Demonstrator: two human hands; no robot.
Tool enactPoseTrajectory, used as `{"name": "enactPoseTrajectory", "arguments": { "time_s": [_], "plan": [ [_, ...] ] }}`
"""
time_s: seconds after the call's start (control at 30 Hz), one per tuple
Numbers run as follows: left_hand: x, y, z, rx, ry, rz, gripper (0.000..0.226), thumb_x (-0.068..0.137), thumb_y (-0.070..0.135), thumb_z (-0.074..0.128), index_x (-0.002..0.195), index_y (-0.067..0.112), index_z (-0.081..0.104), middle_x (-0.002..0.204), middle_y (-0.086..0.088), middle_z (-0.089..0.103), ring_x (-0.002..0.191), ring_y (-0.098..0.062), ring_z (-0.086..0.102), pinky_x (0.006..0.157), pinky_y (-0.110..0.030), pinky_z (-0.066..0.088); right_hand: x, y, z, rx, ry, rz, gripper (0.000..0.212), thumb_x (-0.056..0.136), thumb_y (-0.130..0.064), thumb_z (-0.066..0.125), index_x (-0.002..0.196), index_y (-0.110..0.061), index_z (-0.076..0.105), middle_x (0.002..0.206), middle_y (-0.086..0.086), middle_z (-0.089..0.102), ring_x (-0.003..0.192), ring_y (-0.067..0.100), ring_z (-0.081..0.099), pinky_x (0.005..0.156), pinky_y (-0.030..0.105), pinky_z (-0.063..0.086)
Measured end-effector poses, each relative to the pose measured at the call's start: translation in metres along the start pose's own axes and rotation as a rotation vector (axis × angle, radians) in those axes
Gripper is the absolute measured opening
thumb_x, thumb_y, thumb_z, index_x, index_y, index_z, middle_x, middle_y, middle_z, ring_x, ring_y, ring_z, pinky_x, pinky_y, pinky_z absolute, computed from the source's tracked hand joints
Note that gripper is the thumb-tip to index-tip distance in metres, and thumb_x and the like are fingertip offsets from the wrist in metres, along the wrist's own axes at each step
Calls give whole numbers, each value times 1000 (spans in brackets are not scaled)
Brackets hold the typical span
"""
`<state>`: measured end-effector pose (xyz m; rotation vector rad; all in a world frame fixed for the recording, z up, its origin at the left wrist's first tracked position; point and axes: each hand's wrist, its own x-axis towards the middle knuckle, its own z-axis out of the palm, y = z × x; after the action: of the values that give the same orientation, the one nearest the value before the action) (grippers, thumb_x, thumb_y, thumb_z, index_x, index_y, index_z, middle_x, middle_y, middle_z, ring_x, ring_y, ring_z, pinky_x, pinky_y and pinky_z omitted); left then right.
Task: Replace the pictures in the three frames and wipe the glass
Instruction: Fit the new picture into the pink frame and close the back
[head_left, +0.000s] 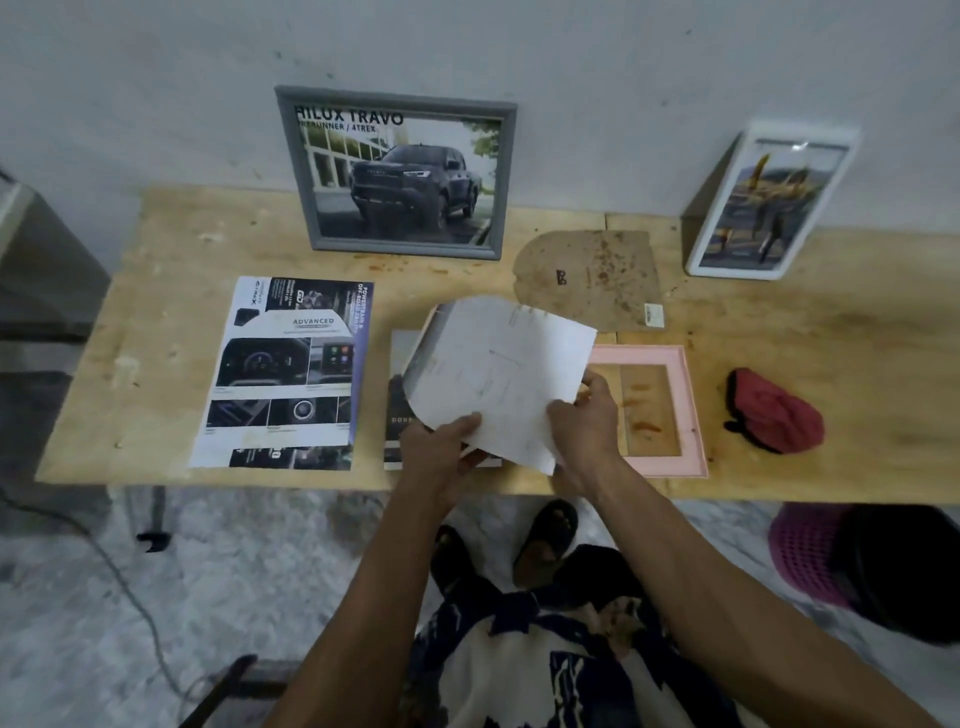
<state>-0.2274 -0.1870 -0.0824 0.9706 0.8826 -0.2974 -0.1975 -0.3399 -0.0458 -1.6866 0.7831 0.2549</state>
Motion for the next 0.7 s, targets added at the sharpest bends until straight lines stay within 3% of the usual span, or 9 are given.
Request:
{"name": "enactPoseTrajectory", "arguments": {
  "time_s": [0.17,0.27,0.33,0.4,0.47,0.6,0.7],
  "plan": [
    [12,10,7,202,72,51,42,84,10,77,122,7,59,115,-8,66,97,-26,65,82,-52,59,27,5,-50,-30,1,18,42,80,2,50,117,-18,55,97,5,67,84,22,64,60,28,48],
    [18,7,33,408,37,135,32,83,6,76,111,12,62,108,-8,67,90,-22,65,67,-39,59,49,12,-81,-62,-9,40,41,78,0,53,114,-20,59,97,5,68,82,24,64,61,26,46],
    [20,-4,55,524,24,198,30,81,2,73,108,12,62,104,-8,69,89,-22,66,65,-37,58,64,13,-101,-85,-14,38,35,78,-1,53,104,-22,61,90,4,67,75,20,61,61,24,45],
    [18,-18,77,608,54,232,29,81,1,72,104,14,59,97,-2,66,84,-17,63,65,-32,55,78,13,-120,-131,-10,22,34,81,-2,53,107,-22,59,84,1,65,71,17,60,58,22,45],
    [15,-35,98,668,111,236,27,81,2,72,98,17,57,88,3,63,79,-14,61,61,-27,51,89,15,-139,-201,-7,-10,39,85,-1,52,119,-20,51,92,0,62,76,15,60,55,21,45],
    [11,-62,125,842,261,259,20,79,4,71,94,14,63,78,-2,68,76,-23,67,58,-25,49,110,27,-166,-298,-105,-38,46,84,-2,53,128,-13,44,110,5,60,91,21,60,72,31,50],
    [4,-71,139,930,330,278,13,81,5,69,86,13,60,76,-5,66,71,-24,62,55,-25,45,117,32,-176,-317,-146,-75,41,82,2,52,120,-11,43,101,1,56,82,10,55,61,17,42]
  ]
}}
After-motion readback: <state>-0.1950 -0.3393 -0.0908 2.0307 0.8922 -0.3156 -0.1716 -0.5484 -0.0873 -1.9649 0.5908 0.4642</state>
